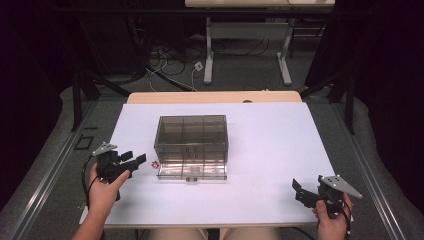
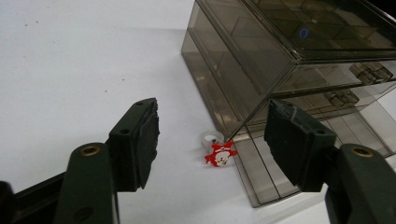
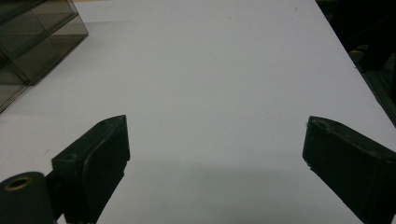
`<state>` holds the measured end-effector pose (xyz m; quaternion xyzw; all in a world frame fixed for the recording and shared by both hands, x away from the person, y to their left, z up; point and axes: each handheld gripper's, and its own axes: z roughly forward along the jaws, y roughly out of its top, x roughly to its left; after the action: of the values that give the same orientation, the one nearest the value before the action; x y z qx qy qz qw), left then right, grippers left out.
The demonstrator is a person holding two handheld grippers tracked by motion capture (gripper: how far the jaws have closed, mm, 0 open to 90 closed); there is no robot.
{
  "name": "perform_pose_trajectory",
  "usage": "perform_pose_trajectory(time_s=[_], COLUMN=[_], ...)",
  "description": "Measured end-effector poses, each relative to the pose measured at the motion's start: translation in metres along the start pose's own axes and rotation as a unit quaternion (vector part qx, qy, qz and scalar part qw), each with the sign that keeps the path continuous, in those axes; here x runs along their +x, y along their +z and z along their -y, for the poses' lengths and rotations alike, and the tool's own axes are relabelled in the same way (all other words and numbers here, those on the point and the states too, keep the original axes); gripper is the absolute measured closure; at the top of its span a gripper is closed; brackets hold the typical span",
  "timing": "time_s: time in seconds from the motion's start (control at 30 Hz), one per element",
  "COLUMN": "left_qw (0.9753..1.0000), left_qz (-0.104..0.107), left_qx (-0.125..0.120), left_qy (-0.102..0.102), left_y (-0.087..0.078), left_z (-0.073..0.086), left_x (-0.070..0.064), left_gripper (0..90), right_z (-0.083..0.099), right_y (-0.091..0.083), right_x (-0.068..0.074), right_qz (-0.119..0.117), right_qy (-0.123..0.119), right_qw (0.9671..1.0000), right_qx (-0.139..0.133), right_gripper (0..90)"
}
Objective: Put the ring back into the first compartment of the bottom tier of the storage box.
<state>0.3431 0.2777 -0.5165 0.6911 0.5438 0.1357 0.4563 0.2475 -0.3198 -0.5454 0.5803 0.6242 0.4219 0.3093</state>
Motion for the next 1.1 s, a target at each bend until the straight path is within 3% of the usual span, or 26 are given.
perform_pose_trajectory(time_s=[0.17, 0.23, 0.3, 0.37, 0.47, 0.67, 0.83, 0.9, 0.93, 1.1], left_qw=[0.9999, 0.9995, 0.9994, 0.9989, 0.9978, 0.9953, 0.9942, 0.9925, 0.9923, 0.9917], left_qz=[-0.001, -0.001, -0.002, -0.001, -0.015, -0.023, -0.028, -0.027, -0.029, -0.028], left_qx=[0.014, 0.030, 0.031, 0.040, 0.058, 0.083, 0.086, 0.099, 0.099, 0.103], left_qy=[-0.002, -0.013, -0.015, -0.027, -0.029, -0.045, -0.058, -0.067, -0.069, -0.070], left_y=[0.007, 0.010, 0.012, 0.015, 0.019, 0.027, 0.031, 0.032, 0.033, 0.037], left_z=[-0.003, -0.004, -0.004, -0.005, -0.006, -0.004, -0.002, -0.002, -0.002, 0.000], left_x=[-0.004, -0.006, -0.007, -0.010, -0.011, -0.013, -0.014, -0.013, -0.013, -0.013], left_gripper=[38.7, 40.4, 42.4, 42.7, 43.9, 46.5, 48.0, 48.9, 49.0, 49.5], right_z=[0.000, 0.000, 0.000, 0.000, 0.000, 0.001, 0.002, 0.001, 0.002, 0.001], right_y=[0.000, 0.000, 0.000, 0.000, 0.000, 0.001, 0.003, 0.001, 0.004, 0.002], right_x=[-0.001, -0.001, -0.002, -0.002, -0.002, -0.002, -0.001, -0.003, -0.002, -0.004], right_qz=[0.001, 0.001, 0.000, -0.001, -0.003, -0.003, 0.000, -0.004, 0.002, -0.003], right_qy=[0.004, 0.006, 0.006, 0.007, 0.007, 0.009, 0.013, 0.014, 0.018, 0.020], right_qw=[1.0000, 1.0000, 1.0000, 1.0000, 1.0000, 0.9999, 0.9999, 0.9999, 0.9998, 0.9998], right_qx=[-0.001, 0.000, 0.001, 0.006, 0.003, 0.004, -0.008, 0.008, -0.007, 0.007], right_gripper=[8.0, 8.0, 8.1, 8.3, 8.4, 8.5, 8.5, 8.6, 8.9, 9.6])
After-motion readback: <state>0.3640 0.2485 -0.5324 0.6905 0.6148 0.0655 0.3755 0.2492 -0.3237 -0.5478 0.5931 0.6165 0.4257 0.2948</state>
